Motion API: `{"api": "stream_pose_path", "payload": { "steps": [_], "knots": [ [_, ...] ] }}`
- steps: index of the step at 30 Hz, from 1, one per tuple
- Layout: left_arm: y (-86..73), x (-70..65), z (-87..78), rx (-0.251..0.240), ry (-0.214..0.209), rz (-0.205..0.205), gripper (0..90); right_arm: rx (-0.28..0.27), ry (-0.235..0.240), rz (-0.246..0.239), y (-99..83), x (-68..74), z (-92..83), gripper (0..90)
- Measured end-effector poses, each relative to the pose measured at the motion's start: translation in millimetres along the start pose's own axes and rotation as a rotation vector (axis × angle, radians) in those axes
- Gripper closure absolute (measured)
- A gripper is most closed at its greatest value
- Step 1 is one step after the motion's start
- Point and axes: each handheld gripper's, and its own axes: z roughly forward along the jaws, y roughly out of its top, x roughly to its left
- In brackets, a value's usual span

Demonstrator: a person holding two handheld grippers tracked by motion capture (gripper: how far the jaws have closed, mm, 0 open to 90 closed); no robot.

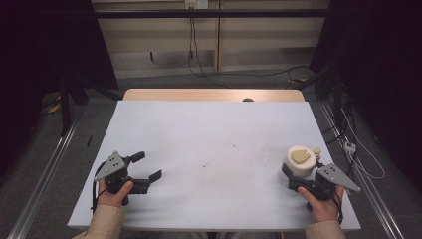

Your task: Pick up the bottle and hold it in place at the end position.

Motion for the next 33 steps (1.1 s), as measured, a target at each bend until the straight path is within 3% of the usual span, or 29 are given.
{"api": "stream_pose_path", "payload": {
  "steps": [15, 21, 33],
  "knots": [
    [0.0, 1.1, -1.4, -0.006, 0.002, -0.005, 4.7, -0.029, 0.047, 0.003, 10.5, 16.8, 15.5, 7.0],
    [0.1, 1.7, -1.9, -0.005, 0.005, 0.001, 4.7, -0.031, 0.068, -0.028, 14.9, 27.4, 24.0, 7.0],
    [0.0, 2.7, -3.0, -0.009, 0.007, -0.006, 4.7, -0.032, 0.113, -0.031, 18.6, 40.9, 39.0, 7.0]
  ]
}}
